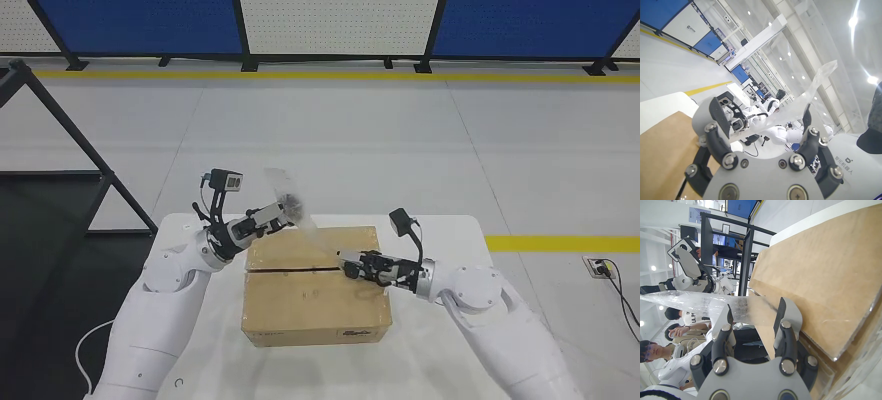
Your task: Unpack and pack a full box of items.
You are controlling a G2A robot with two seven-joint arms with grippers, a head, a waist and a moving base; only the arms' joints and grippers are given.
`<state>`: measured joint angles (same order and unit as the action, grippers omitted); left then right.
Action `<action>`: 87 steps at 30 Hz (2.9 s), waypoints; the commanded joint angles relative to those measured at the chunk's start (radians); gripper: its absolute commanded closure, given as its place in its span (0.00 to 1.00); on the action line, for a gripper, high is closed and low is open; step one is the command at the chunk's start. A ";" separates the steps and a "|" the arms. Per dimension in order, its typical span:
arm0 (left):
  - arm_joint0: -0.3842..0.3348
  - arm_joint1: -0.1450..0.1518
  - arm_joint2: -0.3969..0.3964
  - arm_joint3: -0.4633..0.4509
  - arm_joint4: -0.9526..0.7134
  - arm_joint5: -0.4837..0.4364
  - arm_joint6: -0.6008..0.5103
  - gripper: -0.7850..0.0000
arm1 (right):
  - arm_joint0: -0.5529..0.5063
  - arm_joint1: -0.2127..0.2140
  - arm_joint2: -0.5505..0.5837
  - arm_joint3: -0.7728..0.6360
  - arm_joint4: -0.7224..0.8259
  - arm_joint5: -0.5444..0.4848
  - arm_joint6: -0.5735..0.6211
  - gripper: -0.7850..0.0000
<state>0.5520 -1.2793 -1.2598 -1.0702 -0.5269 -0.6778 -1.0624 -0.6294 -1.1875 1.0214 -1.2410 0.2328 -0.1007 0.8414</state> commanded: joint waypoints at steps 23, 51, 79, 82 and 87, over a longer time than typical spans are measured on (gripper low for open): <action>0.023 0.015 -0.010 -0.016 -0.005 -0.011 0.013 0.00 | 0.009 -0.011 -0.008 0.034 -0.019 0.042 0.013 0.33; 0.162 0.066 -0.085 -0.185 0.070 0.102 0.001 0.00 | -0.040 -0.004 0.064 -0.046 -0.006 -0.076 0.010 0.39; 0.143 0.072 -0.043 -0.141 0.013 0.092 0.005 0.00 | -0.142 0.032 0.103 -0.188 0.060 0.042 0.250 0.00; 0.143 0.072 -0.040 -0.138 0.010 0.088 0.007 0.00 | -0.128 0.027 0.078 -0.186 0.039 0.071 0.221 0.00; 0.146 0.075 -0.042 -0.137 0.002 0.079 0.008 0.00 | -0.107 0.020 0.044 -0.170 0.024 0.105 0.212 0.00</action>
<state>0.6974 -1.2053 -1.3014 -1.2070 -0.5235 -0.5965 -1.0548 -0.7411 -1.1655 1.0720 -1.4157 0.2541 0.0007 1.0493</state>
